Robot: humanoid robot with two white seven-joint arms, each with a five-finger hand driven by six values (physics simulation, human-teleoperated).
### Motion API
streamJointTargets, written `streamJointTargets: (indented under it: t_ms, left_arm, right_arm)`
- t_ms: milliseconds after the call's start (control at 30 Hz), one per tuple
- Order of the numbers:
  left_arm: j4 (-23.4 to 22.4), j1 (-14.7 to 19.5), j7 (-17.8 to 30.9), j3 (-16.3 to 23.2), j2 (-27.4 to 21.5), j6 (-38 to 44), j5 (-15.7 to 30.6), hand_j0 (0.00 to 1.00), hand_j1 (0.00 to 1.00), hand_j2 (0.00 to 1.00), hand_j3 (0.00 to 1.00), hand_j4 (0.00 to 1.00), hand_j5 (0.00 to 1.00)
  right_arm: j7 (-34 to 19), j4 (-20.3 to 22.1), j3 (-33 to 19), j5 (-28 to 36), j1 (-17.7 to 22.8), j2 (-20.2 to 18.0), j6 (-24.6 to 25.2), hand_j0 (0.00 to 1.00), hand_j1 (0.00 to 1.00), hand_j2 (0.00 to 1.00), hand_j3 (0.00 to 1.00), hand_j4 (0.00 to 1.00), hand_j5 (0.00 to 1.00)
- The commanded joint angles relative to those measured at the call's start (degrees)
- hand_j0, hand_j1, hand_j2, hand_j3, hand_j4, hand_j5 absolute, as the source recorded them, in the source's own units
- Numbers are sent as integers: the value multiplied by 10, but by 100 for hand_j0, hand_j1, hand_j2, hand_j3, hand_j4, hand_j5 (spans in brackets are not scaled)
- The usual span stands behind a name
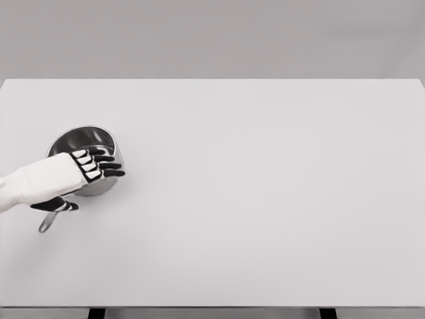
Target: Rotate pot handle
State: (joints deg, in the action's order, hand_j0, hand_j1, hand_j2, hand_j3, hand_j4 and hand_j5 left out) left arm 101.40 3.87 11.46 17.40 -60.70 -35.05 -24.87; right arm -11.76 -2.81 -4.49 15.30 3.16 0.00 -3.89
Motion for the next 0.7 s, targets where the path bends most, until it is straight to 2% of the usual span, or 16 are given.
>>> streamJointTargets:
  t_ms: [0,667]
  left_arm:
    - [-2,0,0,-8,-6,1,3,100,100,100,100,100,100]
    - [-26,0,0,-18,-15,1,3,100,100,100,100,100,100]
  right_arm:
    - [0,0,0,0,0,0,-1,100,100,100,100,100,100]
    - [0,0,0,0,0,0,0,100,100,100,100,100,100]
